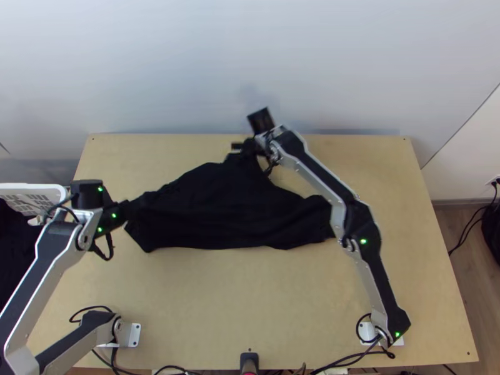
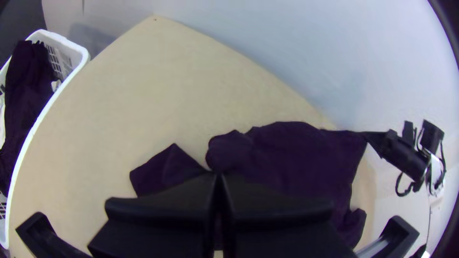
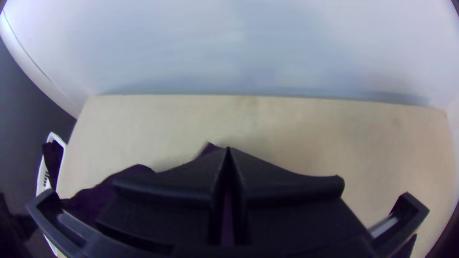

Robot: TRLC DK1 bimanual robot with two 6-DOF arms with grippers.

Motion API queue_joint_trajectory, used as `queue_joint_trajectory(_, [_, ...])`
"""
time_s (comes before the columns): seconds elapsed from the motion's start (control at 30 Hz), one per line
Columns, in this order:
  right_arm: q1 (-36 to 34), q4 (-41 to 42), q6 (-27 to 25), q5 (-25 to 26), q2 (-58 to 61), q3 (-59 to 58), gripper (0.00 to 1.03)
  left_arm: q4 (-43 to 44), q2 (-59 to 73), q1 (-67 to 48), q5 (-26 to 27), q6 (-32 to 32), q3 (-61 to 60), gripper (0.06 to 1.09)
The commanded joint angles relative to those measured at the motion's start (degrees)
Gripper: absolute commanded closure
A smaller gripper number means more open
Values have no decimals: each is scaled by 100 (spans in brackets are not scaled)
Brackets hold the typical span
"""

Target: Fold the t-shirt

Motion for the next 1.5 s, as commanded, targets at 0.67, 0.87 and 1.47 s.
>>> queue_joint_trajectory(0.67, [145,1285,-2321,2416,-4184,-537,100,187,622,793,-1152,762,4581,105])
queue_joint_trajectory(0.87, [725,2735,-3683,2978,-4869,-1319,100,318,614,802,-1512,1113,5443,105])
queue_joint_trajectory(1.47, [2290,1109,-2716,2846,-5546,-2119,100,1470,948,2050,-2250,1781,6453,105])
